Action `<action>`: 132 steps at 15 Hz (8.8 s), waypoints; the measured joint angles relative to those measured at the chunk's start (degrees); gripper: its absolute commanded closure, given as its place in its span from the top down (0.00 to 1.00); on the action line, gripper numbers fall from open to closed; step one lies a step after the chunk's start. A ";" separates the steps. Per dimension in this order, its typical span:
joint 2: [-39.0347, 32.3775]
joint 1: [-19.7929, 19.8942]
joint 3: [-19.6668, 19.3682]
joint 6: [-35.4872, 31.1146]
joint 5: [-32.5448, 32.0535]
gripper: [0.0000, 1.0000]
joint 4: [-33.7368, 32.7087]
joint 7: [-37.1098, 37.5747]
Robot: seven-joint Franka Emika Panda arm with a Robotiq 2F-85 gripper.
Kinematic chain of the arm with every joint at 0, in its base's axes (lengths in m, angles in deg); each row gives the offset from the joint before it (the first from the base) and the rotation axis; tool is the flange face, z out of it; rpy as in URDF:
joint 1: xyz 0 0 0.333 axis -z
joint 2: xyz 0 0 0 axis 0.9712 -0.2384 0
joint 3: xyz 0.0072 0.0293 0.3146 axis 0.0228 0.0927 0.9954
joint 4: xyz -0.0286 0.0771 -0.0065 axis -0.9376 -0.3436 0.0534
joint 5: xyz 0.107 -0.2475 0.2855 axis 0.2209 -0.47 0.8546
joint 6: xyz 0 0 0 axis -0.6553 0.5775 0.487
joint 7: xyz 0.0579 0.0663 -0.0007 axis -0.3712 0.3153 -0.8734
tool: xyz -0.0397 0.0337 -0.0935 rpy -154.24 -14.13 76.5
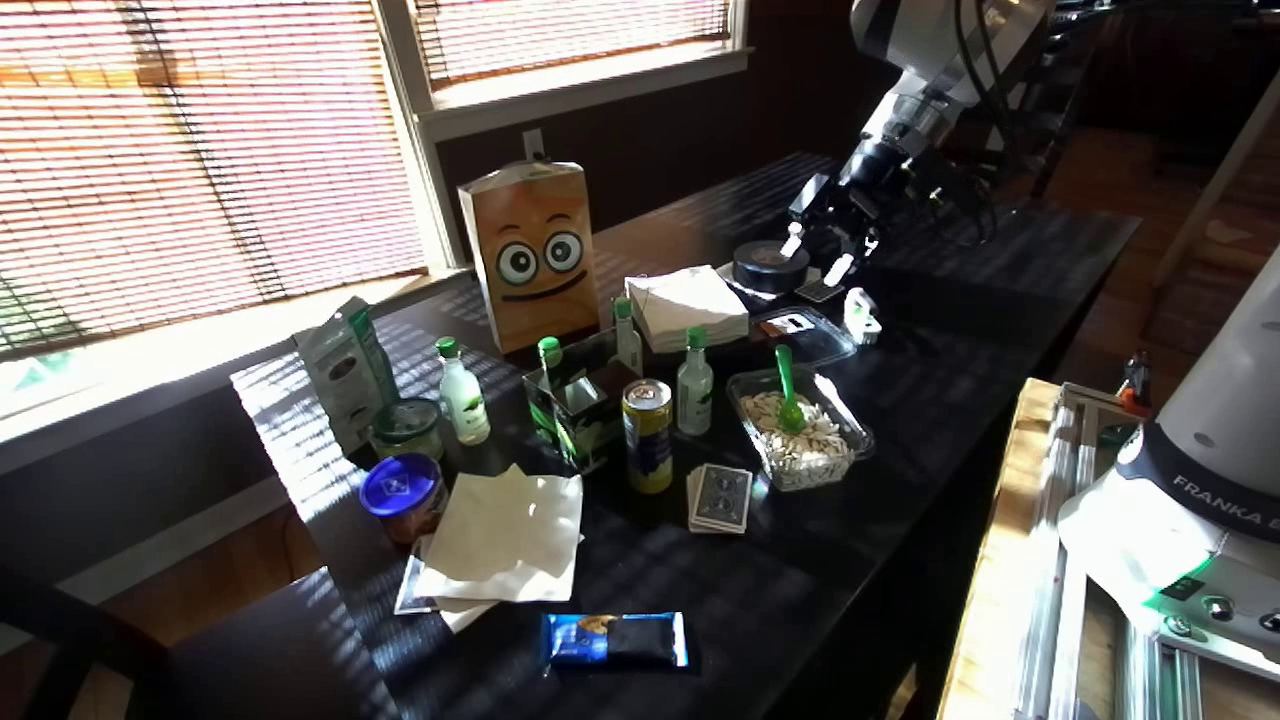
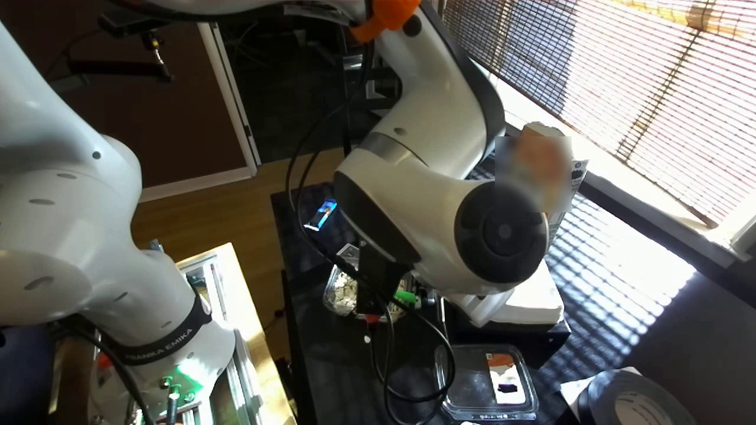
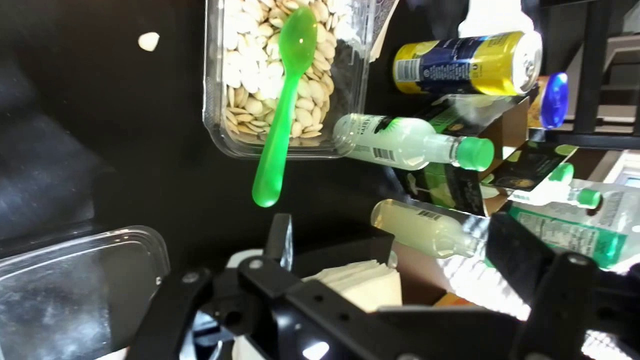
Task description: Scoop up some seeds out of the lunch box and put them on the lid
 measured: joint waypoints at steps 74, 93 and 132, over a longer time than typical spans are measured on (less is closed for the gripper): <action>-39.78 14.71 1.66 37.26 36.68 0.78 -9.92 -58.97; -40.21 13.65 1.61 37.66 39.71 0.03 -9.91 -59.52; -30.15 7.15 1.26 26.43 38.98 0.03 -3.19 -84.12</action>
